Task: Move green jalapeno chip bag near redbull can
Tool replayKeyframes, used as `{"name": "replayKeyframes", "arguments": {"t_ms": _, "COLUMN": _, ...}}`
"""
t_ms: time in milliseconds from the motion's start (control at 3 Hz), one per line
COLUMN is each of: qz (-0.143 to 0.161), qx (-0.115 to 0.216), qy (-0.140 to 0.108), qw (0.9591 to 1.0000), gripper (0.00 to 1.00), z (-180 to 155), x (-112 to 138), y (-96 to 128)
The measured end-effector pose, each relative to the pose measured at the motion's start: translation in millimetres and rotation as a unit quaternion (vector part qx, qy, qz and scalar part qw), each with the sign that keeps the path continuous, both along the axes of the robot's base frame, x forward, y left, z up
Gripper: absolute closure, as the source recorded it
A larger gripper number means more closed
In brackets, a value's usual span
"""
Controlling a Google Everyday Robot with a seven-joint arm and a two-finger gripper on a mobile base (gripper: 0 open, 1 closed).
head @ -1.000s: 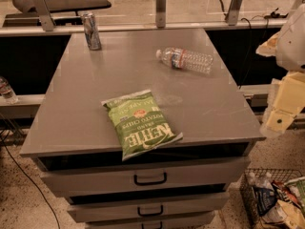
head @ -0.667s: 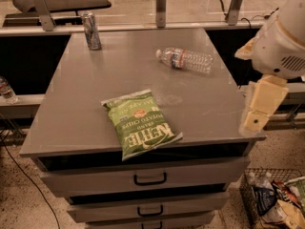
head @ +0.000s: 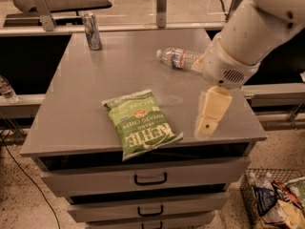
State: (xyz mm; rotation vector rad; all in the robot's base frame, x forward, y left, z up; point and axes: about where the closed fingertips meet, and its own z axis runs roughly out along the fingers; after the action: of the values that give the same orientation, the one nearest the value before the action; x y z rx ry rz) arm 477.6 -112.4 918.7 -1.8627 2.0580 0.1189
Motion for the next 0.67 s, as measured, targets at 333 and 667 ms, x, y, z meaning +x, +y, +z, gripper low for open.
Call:
{"name": "replayKeyframes", "arguments": {"t_ms": 333, "qz": 0.013, "qx": 0.016, "qy": 0.018, "qw": 0.9996, "gripper": 0.00, "z": -27.0, "x": 6.2, "y": 25.4}}
{"name": "replayKeyframes", "arguments": {"t_ms": 667, "qz": 0.014, "qx": 0.038, "qy": 0.037, "qw": 0.9985, "gripper": 0.00, "z": -46.8, "x": 8.0, "y": 43.9}}
